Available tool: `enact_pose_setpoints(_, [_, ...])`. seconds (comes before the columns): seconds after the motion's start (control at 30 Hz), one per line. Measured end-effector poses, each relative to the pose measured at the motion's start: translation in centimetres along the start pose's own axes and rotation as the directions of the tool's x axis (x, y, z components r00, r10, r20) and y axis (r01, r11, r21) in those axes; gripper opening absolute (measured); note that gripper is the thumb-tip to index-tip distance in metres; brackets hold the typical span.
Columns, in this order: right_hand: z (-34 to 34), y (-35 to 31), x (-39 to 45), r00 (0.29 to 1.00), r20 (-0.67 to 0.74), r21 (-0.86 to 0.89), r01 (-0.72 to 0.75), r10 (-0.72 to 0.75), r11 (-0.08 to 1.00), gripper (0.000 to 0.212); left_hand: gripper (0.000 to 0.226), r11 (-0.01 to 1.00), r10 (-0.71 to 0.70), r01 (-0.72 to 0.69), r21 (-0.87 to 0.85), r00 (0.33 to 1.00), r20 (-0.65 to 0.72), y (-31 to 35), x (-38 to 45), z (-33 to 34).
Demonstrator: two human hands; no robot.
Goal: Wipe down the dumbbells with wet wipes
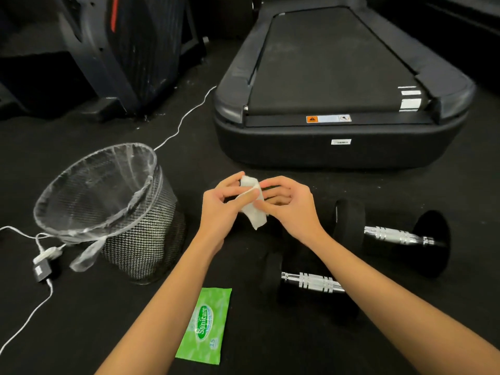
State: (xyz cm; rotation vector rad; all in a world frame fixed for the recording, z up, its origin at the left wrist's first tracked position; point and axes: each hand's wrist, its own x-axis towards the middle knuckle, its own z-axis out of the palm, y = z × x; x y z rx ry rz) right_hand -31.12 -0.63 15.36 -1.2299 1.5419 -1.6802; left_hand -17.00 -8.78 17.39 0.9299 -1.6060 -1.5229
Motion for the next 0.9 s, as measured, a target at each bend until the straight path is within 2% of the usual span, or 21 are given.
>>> enact_pose_setpoints(0.17, [2.1, -2.5, 1.2, 0.996, 0.083, 0.014, 0.011, -0.013, 1.000, 0.024, 0.035, 0.991, 0.126, -0.129, -0.039, 0.990, -0.059, 1.8, -1.4, -2.4])
enact_pose_setpoints(0.27, [4.2, -3.7, 2.3, 0.988, 0.157, 0.010, 0.015, -0.016, 1.000, 0.027, 0.041, 0.984, 0.168, -0.174, -0.046, 0.979, -0.113, 2.7, -1.7, -4.8])
enact_pose_setpoints(0.33, [5.8, -4.2, 3.0, 0.971, 0.236, -0.016, -0.037, 0.040, 0.999, 0.030, 0.046, 0.978, 0.202, -0.207, -0.009, 0.966, -0.162, 3.4, -1.9, -6.8])
enact_pose_setpoints(0.4, [7.9, -4.3, 3.8, 0.937, 0.337, -0.087, -0.067, 0.093, 0.994, 0.031, 0.041, 0.969, 0.247, -0.240, 0.057, 0.945, -0.215, 4.0, -1.9, -9.2])
enact_pose_setpoints(0.5, [12.0, -4.3, 5.1, 0.908, 0.412, -0.123, -0.020, 0.069, 0.992, 0.024, 0.023, 0.949, 0.300, -0.262, 0.177, 0.923, -0.241, 4.3, -1.5, -13.7])
enact_pose_setpoints(0.6, [16.3, -4.7, 7.1, 0.928, 0.372, -0.131, 0.030, 0.021, 0.991, 0.024, 0.014, 0.915, 0.331, -0.240, 0.323, 0.907, -0.261, 4.3, -0.4, -18.6])
enact_pose_setpoints(0.7, [20.4, -5.2, 9.5, 0.932, 0.363, -0.178, 0.092, -0.022, 0.980, 0.024, 0.013, 0.836, 0.378, -0.202, 0.511, 0.886, -0.268, 4.7, 0.6, -22.8])
enact_pose_setpoints(0.8, [23.5, -5.3, 11.4, 0.917, 0.392, -0.227, 0.172, -0.072, 0.959, 0.023, 0.015, 0.723, 0.368, -0.090, 0.685, 0.890, -0.271, 4.7, 1.2, -25.7])
enact_pose_setpoints(0.9, [24.9, -4.7, 11.7, 0.900, 0.426, -0.314, 0.245, -0.095, 0.917, 0.022, 0.027, 0.629, 0.337, 0.007, 0.777, 0.898, -0.281, 4.8, 1.0, -27.1])
